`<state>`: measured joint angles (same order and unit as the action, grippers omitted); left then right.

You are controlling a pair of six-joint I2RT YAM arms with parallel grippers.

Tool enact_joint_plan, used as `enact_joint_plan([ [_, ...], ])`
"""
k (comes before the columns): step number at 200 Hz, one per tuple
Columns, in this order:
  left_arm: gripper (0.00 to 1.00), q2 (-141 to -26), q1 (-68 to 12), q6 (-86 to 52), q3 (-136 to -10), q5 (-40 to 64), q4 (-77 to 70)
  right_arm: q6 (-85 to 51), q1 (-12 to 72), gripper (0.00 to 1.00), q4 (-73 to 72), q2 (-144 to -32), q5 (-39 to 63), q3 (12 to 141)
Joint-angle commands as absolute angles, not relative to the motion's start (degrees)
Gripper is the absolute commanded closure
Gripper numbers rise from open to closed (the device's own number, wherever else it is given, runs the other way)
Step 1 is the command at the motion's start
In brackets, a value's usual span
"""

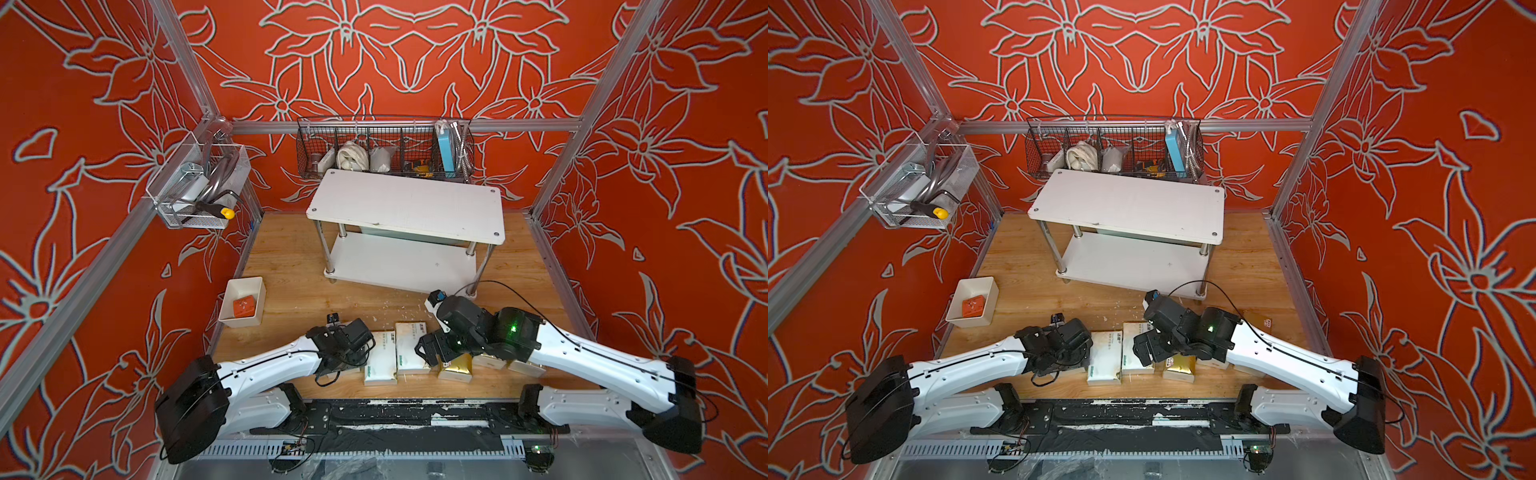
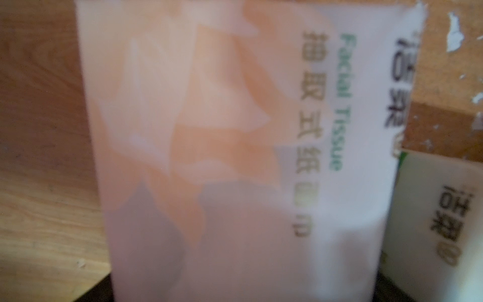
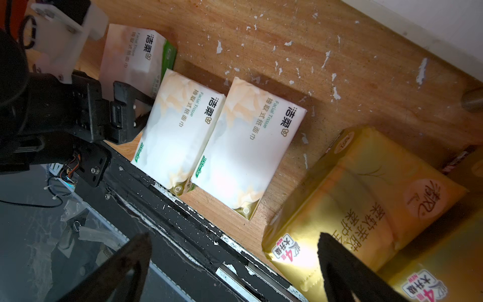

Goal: Place the tissue boxes on the shelf by color
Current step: Pick up the box of tissues from the center of the board.

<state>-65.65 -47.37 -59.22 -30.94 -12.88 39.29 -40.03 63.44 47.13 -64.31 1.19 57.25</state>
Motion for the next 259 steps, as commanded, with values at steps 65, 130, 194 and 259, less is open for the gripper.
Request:
enact_joint_plan([
  [65, 0.19, -65.09, -47.8, -58.1, -29.09, -14.77, 39.97, -40.52, 63.81, 0.01, 47.77, -63.41, -0.1, 57.31],
  [130, 0.2, -59.11, -47.81, -56.03, -32.91, -16.7, 46.0, -40.61, 63.81, 0.01, 47.05, -63.45, -0.13, 56.95],
  [194, 0.2, -59.74, -47.72, -47.73, -42.11, -21.24, 47.24, -41.77, 63.76, 0.01, 42.54, -61.11, -0.82, 54.41],
  [259, 0.19, -68.93, -40.74, -33.84, -50.46, -19.53, 39.14, -45.67, 63.79, 0.01, 32.88, -53.08, -5.28, 46.76],
])
